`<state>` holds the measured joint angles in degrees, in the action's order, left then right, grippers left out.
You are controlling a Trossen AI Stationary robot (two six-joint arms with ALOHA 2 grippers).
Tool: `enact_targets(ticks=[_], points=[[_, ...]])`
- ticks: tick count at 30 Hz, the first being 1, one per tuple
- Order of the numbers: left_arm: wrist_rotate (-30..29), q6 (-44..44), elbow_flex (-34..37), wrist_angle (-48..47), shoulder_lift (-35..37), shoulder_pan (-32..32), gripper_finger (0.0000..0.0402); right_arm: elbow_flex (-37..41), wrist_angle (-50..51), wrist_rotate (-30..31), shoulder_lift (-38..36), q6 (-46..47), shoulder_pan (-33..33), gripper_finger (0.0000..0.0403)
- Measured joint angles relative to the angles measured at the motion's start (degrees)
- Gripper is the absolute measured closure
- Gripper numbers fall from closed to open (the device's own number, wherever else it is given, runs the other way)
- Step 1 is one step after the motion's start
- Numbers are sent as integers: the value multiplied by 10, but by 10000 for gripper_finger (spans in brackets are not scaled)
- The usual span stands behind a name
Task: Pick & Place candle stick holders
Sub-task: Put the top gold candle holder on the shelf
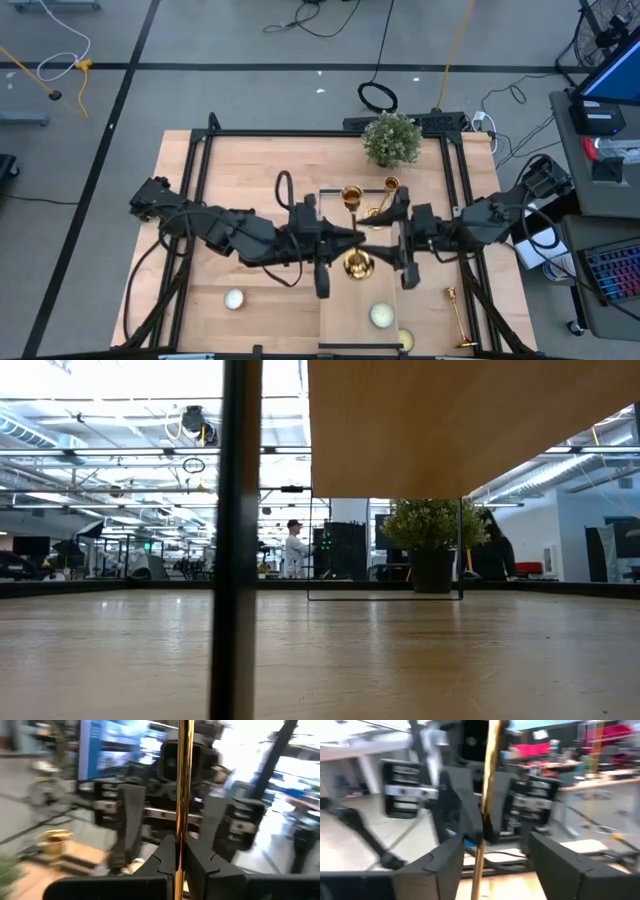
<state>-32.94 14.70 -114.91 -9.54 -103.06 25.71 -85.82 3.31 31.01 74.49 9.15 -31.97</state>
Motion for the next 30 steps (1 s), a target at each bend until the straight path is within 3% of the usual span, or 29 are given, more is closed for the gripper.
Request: enact_targets(ticks=[3,10,19,30], points=[[-58,7,0,-18,5,8,386,0,14,41,-11,1,-3,161],[-167,17,0,-68,7,13,386,0,17,35,-37,-14,-8,137],[-186,85,0,-188,7,-28,386,0,17,36,-56,-46,-50,143],[-150,83,13,-205,7,-90,386,0,43,58,-58,-48,-106,147]])
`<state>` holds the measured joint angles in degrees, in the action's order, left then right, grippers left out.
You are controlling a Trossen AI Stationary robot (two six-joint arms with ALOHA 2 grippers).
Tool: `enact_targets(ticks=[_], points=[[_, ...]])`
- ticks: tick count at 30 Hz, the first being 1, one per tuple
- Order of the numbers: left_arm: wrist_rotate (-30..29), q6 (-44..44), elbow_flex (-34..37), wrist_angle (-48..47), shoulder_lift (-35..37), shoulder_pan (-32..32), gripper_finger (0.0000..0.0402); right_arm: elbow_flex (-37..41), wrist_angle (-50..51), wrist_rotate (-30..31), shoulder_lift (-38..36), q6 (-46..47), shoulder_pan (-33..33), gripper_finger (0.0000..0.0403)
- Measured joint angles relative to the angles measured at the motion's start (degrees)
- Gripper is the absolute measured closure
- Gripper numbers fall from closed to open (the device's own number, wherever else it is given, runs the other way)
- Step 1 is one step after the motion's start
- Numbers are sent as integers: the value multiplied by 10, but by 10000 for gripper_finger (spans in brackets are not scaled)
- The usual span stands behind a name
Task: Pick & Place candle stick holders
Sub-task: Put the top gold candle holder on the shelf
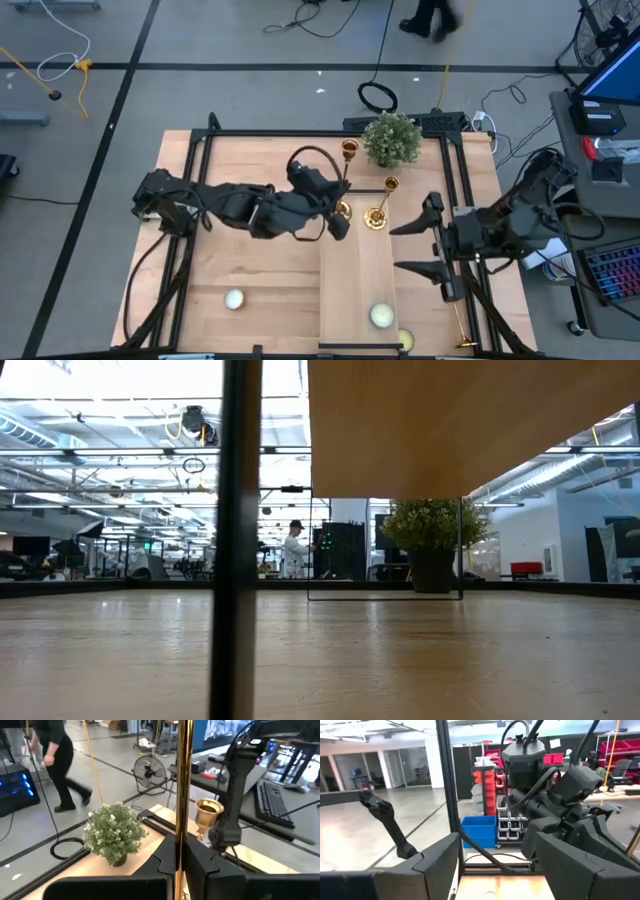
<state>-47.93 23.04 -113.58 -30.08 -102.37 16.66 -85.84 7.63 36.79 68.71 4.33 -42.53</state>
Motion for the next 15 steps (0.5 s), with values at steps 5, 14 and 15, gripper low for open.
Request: enact_targets(ticks=[5,14,15], points=[[-1,26,27,7,-1,-6,386,0,15,50,0,5,-30,147],[-118,120,91,17,4,43,386,0,17,129,-4,-22,-67,147],[-132,129,101,15,7,49,386,0,17,129,-4,-22,-67,147]])
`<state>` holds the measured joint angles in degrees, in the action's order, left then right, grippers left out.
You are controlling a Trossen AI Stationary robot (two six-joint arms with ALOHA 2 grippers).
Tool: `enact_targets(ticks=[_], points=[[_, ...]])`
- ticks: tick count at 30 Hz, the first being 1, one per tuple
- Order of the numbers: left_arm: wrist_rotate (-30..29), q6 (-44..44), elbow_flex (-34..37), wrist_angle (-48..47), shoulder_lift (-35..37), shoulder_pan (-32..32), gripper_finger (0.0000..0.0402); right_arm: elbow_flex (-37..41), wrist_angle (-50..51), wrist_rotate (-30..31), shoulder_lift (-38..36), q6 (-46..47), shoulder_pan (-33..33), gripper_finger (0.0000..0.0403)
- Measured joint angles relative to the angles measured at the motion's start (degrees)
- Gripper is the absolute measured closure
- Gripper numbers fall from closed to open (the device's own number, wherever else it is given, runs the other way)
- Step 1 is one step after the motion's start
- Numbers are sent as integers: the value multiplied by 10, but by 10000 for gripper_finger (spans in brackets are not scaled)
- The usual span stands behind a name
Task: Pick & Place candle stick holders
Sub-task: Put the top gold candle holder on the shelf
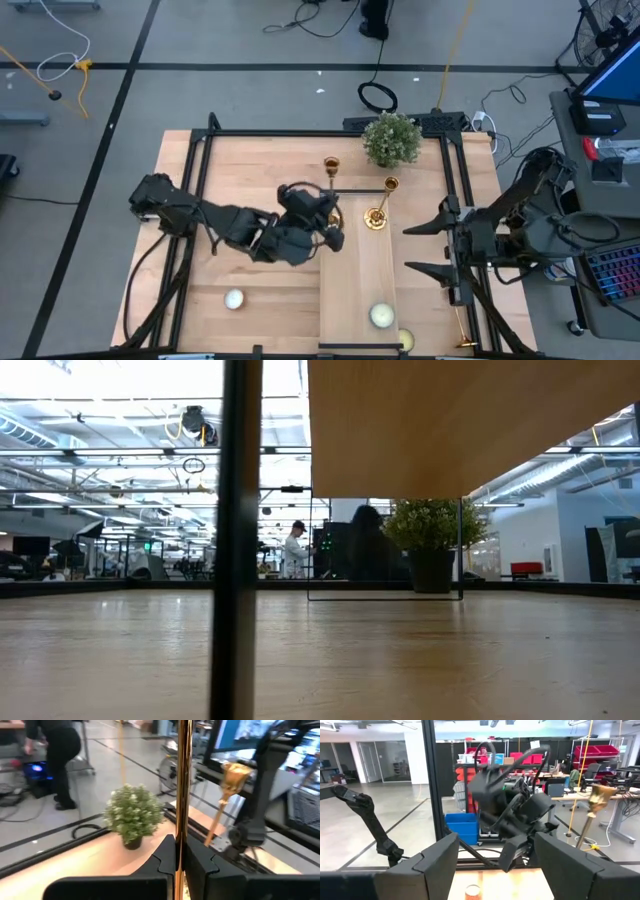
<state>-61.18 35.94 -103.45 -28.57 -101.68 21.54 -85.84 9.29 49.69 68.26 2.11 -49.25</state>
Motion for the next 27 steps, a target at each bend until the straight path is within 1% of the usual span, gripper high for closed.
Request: enact_targets(ticks=[5,8,11,16,21,24,27], points=[[-29,61,56,1,3,10,386,0,0,0,-4,0,0,147],[-36,68,88,26,2,8,386,0,0,3,-4,0,0,147],[-33,21,122,90,3,4,386,0,4,21,-4,0,0,147],[-19,-51,140,128,3,-5,386,0,20,31,-6,6,0,147],[45,-87,144,131,3,-34,386,0,30,39,-10,17,0,147],[89,-148,144,173,3,-48,386,0,31,51,-12,16,-5,147],[103,-193,144,203,3,-55,386,0,35,68,-18,15,-11,147]])
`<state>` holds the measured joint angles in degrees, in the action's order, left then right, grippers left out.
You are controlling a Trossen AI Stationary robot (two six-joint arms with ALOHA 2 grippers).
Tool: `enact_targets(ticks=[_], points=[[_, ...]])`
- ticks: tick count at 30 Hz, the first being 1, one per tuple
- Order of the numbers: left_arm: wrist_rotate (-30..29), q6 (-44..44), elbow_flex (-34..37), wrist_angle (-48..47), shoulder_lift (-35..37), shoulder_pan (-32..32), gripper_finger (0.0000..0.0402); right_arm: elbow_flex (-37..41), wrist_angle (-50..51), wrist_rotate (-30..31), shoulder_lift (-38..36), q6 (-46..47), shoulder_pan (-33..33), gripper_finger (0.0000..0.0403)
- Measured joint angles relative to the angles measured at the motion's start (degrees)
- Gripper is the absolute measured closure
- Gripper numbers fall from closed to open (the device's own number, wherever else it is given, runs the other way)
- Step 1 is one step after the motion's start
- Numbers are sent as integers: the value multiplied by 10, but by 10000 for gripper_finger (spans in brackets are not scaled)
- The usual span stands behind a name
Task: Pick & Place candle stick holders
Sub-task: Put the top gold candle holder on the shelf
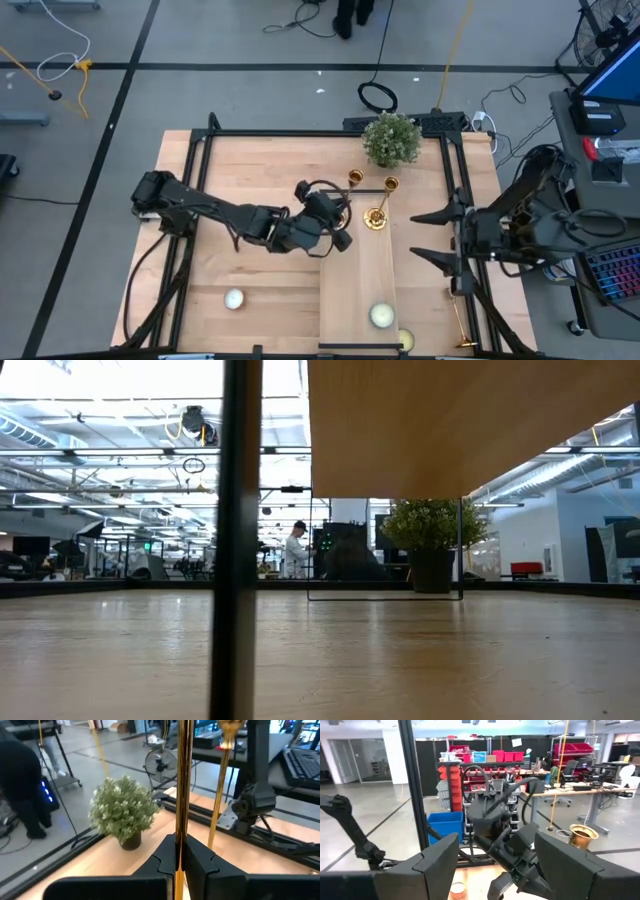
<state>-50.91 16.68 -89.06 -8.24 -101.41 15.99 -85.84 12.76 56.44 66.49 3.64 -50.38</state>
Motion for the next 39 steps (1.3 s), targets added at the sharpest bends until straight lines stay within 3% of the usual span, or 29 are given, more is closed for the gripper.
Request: enact_targets(ticks=[7,15,18,24,33,39], points=[[-15,33,25,30,14,-14,386,0,8,9,-11,2,-7,147],[-125,104,172,175,79,8,386,0,10,10,-20,0,-7,147],[-140,55,205,199,94,20,386,0,14,10,-22,-2,-8,147],[-77,12,211,253,93,17,386,0,23,35,-23,-10,-7,147],[61,-21,211,254,90,-19,386,0,21,36,-23,-13,-7,147],[113,-55,211,245,87,-39,386,0,21,36,-23,-13,-7,147]])
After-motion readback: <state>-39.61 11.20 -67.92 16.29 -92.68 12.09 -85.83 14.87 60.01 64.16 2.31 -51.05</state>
